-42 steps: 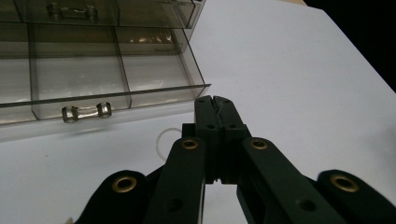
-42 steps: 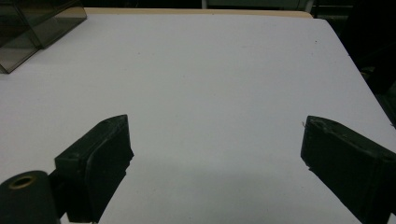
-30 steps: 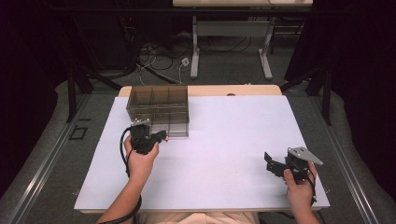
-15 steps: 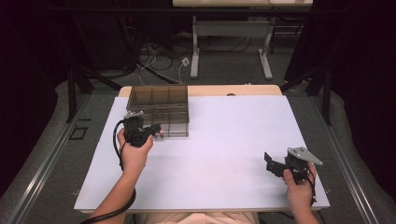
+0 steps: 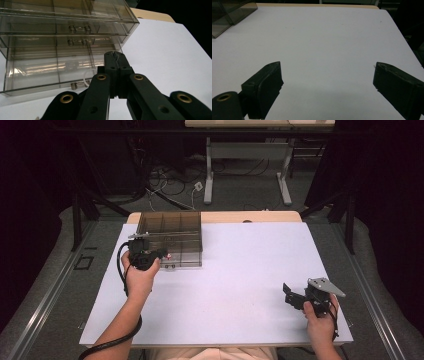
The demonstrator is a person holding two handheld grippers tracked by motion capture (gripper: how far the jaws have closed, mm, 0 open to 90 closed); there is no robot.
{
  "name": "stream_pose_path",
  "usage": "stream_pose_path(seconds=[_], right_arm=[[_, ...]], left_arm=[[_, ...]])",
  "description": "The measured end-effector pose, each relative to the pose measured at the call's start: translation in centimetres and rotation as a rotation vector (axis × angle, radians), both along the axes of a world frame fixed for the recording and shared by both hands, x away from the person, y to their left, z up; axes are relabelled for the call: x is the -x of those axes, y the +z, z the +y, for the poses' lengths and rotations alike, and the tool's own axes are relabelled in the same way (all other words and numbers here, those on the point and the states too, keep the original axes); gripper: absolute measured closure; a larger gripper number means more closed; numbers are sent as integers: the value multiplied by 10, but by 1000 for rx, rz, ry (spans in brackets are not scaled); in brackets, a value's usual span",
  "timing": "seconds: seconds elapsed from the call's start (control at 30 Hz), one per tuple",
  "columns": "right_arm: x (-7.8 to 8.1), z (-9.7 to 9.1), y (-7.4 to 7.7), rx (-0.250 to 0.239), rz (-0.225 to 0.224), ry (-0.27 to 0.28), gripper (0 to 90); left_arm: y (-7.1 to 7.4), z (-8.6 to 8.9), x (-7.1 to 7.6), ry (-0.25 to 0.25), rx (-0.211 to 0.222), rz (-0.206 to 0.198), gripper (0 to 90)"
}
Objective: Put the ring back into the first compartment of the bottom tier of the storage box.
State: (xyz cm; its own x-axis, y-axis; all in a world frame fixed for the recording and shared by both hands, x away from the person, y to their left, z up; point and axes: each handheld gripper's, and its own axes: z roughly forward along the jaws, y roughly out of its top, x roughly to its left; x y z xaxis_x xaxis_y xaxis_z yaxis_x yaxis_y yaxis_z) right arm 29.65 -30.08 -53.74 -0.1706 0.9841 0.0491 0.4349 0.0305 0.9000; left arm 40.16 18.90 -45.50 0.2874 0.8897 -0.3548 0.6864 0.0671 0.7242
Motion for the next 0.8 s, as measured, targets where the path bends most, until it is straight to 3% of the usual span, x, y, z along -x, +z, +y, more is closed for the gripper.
stream_pose_path(seconds=[0.8], right_arm=[[1, 0, 0, -7, 20, -6, 85]], left_arm=[[-7, 19, -26, 110, -23, 23, 900]])
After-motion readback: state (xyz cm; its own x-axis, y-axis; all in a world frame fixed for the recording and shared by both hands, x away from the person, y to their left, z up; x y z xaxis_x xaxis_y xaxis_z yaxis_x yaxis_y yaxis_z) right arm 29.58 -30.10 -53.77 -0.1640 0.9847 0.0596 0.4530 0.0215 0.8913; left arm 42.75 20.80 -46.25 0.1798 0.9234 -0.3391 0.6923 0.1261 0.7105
